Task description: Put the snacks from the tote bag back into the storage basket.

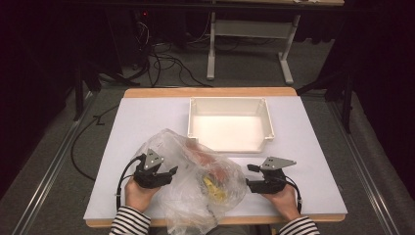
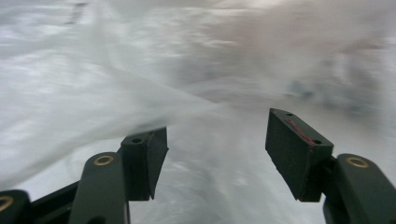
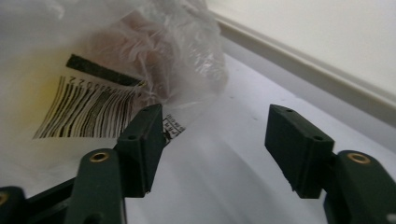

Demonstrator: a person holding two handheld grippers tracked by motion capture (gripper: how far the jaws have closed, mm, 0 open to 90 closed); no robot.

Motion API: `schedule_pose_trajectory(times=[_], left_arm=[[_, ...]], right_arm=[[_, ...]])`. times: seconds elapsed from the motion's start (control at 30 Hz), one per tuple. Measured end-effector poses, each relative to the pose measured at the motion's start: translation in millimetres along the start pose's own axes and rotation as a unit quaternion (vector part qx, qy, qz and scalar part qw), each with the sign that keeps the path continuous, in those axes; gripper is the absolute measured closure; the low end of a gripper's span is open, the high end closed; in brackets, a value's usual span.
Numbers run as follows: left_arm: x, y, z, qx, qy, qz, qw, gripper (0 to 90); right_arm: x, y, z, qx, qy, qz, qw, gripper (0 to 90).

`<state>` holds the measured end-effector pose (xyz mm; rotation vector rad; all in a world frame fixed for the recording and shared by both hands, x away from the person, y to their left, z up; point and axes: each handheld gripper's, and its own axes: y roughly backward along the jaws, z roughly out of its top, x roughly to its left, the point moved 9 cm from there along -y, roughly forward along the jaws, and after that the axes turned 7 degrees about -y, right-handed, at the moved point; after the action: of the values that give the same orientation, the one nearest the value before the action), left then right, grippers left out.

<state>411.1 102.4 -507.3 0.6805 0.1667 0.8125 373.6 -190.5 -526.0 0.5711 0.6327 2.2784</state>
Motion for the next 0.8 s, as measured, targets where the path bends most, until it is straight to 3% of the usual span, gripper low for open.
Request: schedule_pose_trajectory(times=[0.1, 0.2, 0.33, 0.53, 0.8], left_arm=[[7.1, -6.5, -6.7, 0.013, 0.009, 0.008, 0.9998, 40.8], [10.0, -15.4, -14.9, 0.038, 0.002, 0.009, 0.9992, 48.3], [9.9, -21.6, -19.8, 0.038, 0.019, -0.004, 0.9991, 56.6], [3.8, -24.4, -23.3, 0.041, 0.016, -0.020, 0.9988, 64.5], [-2.6, -22.1, -23.2, 0.043, 0.003, -0.035, 0.9985, 74.9]], right_arm=[[4.8, -4.6, -2.3, 0.012, 0.008, 0.012, 0.9998, 54.3], [9.4, -9.7, -6.4, 0.034, 0.016, 0.026, 0.9990, 70.5], [10.7, -12.6, -8.6, 0.046, 0.019, 0.032, 0.9982, 89.1], [9.9, -9.0, -9.5, 0.051, 0.031, 0.027, 0.9979, 90.0], [0.8, 1.3, -7.2, 0.033, 0.015, 0.016, 0.9992, 90.0]])
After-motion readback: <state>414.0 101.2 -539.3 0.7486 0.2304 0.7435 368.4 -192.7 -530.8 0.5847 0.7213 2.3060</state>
